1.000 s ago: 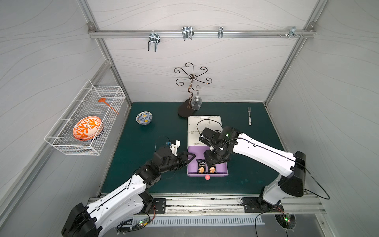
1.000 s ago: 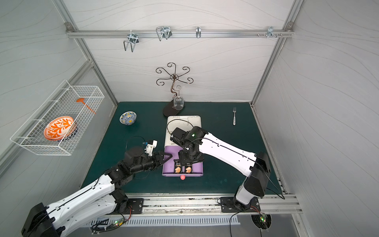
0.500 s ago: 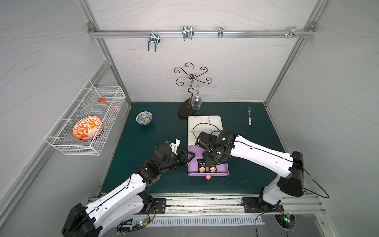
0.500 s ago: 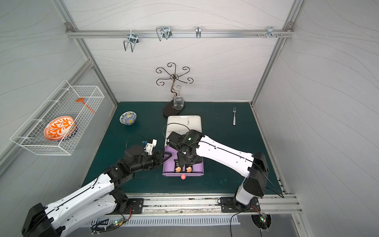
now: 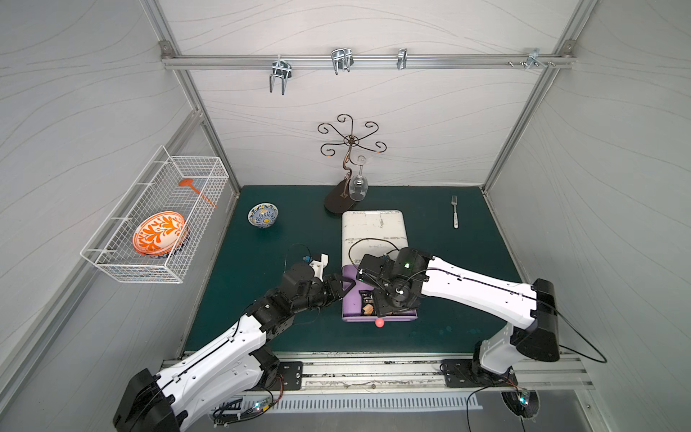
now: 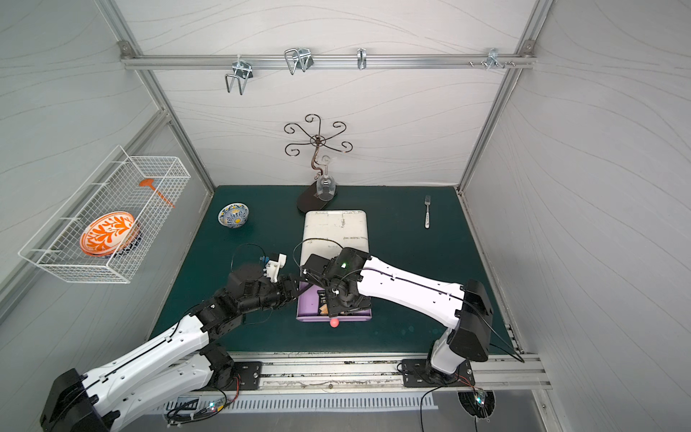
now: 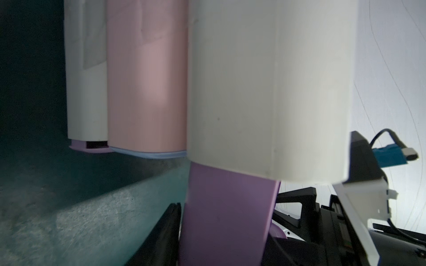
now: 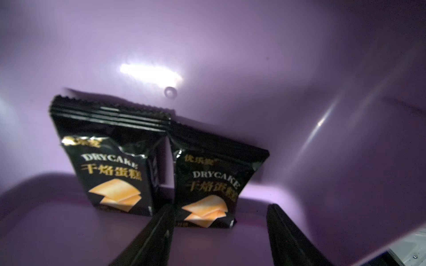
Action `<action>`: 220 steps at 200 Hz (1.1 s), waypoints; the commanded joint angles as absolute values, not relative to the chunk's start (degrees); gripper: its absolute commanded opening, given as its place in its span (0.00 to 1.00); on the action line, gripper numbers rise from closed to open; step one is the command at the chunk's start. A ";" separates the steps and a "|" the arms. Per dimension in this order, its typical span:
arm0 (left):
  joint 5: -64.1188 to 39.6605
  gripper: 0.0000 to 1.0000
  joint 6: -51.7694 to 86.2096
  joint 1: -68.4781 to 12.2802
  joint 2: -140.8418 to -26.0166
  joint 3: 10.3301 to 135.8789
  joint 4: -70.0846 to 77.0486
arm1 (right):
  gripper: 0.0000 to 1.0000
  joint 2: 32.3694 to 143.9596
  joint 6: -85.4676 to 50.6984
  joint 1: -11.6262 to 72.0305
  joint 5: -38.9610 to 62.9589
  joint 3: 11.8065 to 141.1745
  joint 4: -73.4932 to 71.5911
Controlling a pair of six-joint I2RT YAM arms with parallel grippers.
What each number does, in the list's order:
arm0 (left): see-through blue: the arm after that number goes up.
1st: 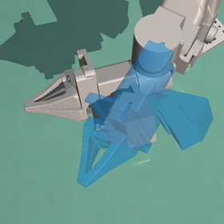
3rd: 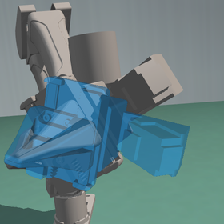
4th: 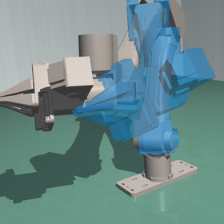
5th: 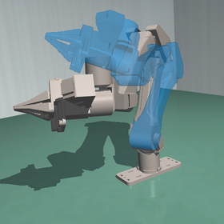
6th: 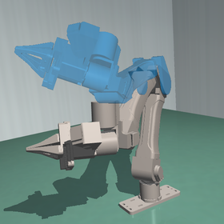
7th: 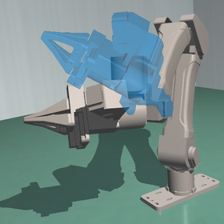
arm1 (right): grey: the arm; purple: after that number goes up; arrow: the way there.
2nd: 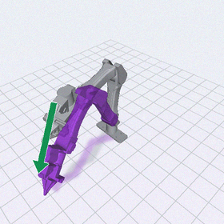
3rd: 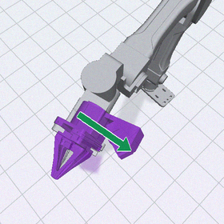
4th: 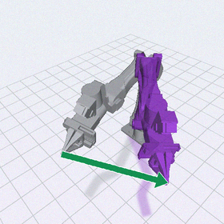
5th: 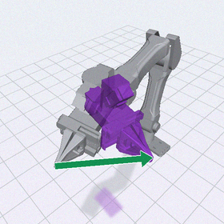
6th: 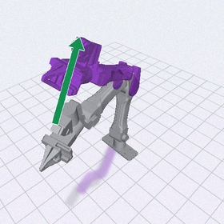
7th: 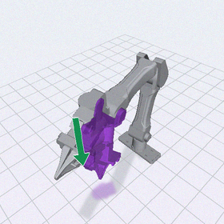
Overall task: Take the cookies out of the drawer
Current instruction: Pick up the cookie from the drawer.
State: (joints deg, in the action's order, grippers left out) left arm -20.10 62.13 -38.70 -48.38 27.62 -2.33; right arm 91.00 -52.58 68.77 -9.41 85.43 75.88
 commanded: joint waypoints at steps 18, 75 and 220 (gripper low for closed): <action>-19.95 0.46 60.58 -38.97 -48.87 30.70 1.06 | 0.67 90.68 -51.36 67.00 -10.24 83.86 73.84; -20.04 0.46 60.64 -38.98 -49.07 30.66 1.43 | 0.63 92.80 -50.22 65.49 -10.06 82.72 70.04; -19.56 0.46 60.63 -38.95 -50.19 30.80 2.12 | 0.36 88.59 -46.65 64.67 -18.54 88.70 73.68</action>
